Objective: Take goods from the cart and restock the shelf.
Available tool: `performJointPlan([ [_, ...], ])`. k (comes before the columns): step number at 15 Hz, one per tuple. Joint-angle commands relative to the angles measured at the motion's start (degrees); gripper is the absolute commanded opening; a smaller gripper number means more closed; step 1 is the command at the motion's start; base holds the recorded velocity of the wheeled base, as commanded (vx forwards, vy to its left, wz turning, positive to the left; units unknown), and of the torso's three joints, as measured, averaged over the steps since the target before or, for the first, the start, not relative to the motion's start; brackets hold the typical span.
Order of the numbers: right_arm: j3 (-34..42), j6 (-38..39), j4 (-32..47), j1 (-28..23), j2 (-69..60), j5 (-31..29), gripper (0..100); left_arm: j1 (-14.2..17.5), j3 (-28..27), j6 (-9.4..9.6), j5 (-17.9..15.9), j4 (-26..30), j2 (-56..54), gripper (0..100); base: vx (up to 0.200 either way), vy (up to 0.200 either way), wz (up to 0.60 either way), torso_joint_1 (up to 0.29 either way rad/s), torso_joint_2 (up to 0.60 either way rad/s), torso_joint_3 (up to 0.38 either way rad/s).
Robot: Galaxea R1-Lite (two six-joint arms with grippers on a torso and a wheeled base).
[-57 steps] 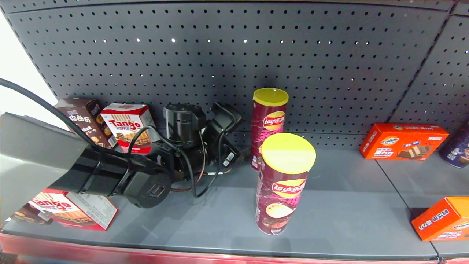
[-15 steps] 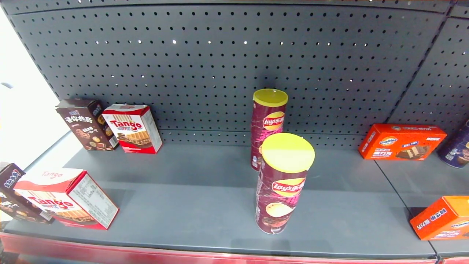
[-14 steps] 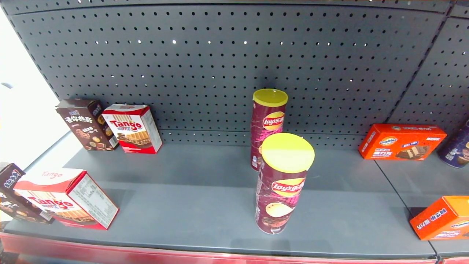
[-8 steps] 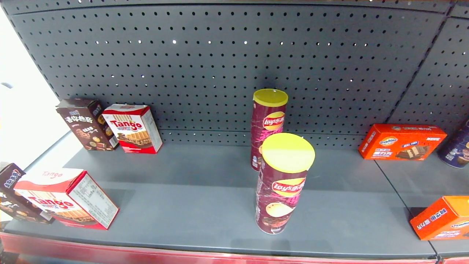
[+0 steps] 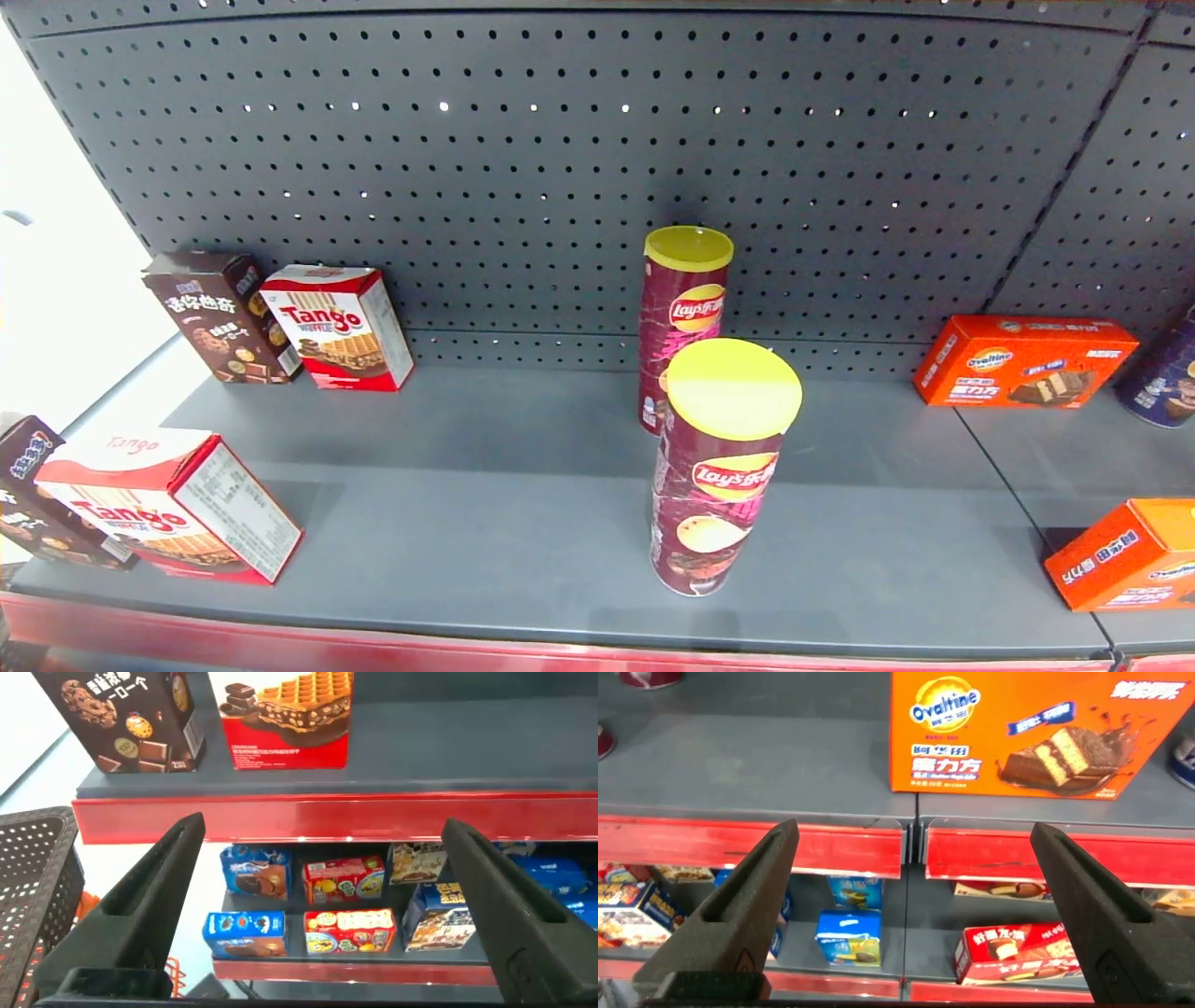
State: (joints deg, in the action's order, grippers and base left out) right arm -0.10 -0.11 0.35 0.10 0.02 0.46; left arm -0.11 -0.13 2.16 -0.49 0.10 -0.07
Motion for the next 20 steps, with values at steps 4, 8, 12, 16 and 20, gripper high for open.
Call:
performJointPlan([
  [4,-24.2,-0.7,2.1,2.6,28.4,2.4,100,-0.1,0.0,0.13,0.0,0.0,0.2,100,0.000,0.000,0.00,0.000,0.00,0.000],
  [8,-25.3,-3.6,-5.5,16.9,40.9,6.7,100,-0.1,0.0,0.30,0.0,0.0,0.2,100,0.000,0.000,0.00,0.000,0.00,0.000],
  [12,-29.5,-4.4,-13.3,27.0,55.6,6.7,100,-0.1,0.0,0.04,-0.1,0.0,0.2,100,0.000,0.000,0.00,0.000,0.00,0.000],
  [16,-30.9,-6.0,-13.6,32.6,64.9,5.7,100,-0.1,0.0,0.13,-0.1,0.0,0.2,100,0.000,0.000,0.00,0.000,0.00,0.000],
  [20,-31.7,-5.8,-21.5,34.5,74.7,1.6,100,-0.1,0.0,0.22,0.0,0.0,0.2,100,0.000,0.000,0.00,0.000,0.00,0.000],
])
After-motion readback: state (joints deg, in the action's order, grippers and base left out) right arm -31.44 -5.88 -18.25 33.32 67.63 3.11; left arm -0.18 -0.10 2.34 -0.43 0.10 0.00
